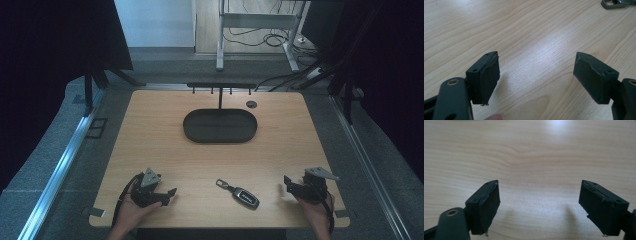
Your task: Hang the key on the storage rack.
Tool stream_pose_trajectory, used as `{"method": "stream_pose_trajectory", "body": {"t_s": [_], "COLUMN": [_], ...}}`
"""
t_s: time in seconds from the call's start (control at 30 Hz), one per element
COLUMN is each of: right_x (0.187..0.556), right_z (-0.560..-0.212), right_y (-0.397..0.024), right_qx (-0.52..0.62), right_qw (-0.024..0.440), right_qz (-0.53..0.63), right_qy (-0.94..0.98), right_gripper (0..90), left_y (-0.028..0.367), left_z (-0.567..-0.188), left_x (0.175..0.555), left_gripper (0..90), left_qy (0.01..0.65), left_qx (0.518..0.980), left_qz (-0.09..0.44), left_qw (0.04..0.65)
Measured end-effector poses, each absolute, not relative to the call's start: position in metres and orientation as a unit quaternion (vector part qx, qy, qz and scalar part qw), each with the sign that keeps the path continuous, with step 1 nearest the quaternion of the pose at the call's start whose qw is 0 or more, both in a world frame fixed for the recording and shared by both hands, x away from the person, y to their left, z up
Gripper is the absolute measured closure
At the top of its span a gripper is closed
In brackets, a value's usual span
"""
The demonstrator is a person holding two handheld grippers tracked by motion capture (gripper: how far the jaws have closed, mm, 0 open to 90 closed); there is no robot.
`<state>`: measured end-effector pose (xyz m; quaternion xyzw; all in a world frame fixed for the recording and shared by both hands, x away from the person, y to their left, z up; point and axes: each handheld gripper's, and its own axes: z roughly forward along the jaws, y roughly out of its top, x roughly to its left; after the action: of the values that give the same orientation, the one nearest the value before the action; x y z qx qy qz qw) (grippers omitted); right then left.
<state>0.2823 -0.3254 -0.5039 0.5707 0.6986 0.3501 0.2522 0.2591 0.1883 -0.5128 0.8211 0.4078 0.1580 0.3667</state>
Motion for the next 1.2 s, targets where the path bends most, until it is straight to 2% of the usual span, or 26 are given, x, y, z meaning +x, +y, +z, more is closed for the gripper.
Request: {"method": "stream_pose_trajectory", "body": {"t_s": [0.37,0.63,1.2], "right_x": [0.276,0.272,0.289], "right_z": [-0.496,-0.484,-0.453], "right_y": [-0.324,-0.322,-0.291], "right_qx": [0.536,0.5,0.441], "right_qw": [0.248,0.227,0.191], "right_qz": [0.381,0.38,0.411], "right_qy": [0.712,0.744,0.775], "right_gripper": [25.9,32.3,39.6], "left_y": [0.195,0.192,0.198], "left_z": [-0.509,-0.513,-0.509], "left_x": [0.26,0.26,0.258], "left_gripper": [20.5,20.9,21.2], "left_qy": [0.422,0.421,0.43], "left_qx": [0.806,0.813,0.806], "left_qz": [0.154,0.151,0.15], "left_qw": [0.385,0.373,0.378]}}
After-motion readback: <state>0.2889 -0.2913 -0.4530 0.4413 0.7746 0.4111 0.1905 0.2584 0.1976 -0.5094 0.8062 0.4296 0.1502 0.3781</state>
